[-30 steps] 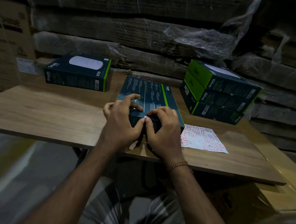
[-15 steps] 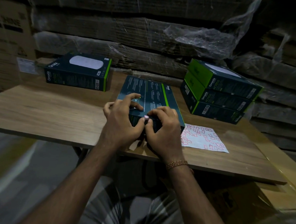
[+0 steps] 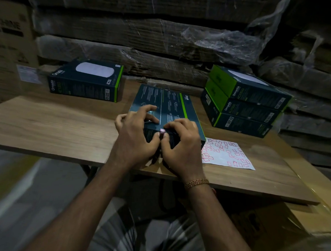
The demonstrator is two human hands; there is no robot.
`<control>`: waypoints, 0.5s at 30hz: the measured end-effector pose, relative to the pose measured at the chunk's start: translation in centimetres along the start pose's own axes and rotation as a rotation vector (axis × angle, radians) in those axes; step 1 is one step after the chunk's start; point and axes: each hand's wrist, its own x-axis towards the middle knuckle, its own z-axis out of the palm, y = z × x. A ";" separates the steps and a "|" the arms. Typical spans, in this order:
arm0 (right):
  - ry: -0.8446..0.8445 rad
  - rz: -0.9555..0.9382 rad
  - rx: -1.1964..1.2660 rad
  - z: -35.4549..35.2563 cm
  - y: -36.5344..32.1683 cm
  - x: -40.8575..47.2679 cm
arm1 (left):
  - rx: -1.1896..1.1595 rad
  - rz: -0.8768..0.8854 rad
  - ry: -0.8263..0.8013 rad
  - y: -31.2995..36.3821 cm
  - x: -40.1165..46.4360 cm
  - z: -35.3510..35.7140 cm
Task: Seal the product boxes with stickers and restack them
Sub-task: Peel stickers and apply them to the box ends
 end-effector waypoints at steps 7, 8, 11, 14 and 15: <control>0.011 0.011 -0.001 0.2 0.0 0.1 | -0.016 -0.011 0.018 0.1 0.1 0.1; 0.008 0.011 -0.004 0.2 0.0 0.1 | -0.019 -0.012 0.017 0.1 0.1 0.1; -0.004 0.006 -0.010 0.1 0.0 0.0 | -0.013 -0.013 0.000 0.1 0.1 0.0; -0.007 0.005 0.000 0.0 0.0 0.0 | -0.018 -0.013 -0.016 0.1 0.1 -0.2; -0.008 0.008 0.001 -0.1 -0.1 0.0 | -0.020 -0.011 -0.013 0.1 0.1 -0.2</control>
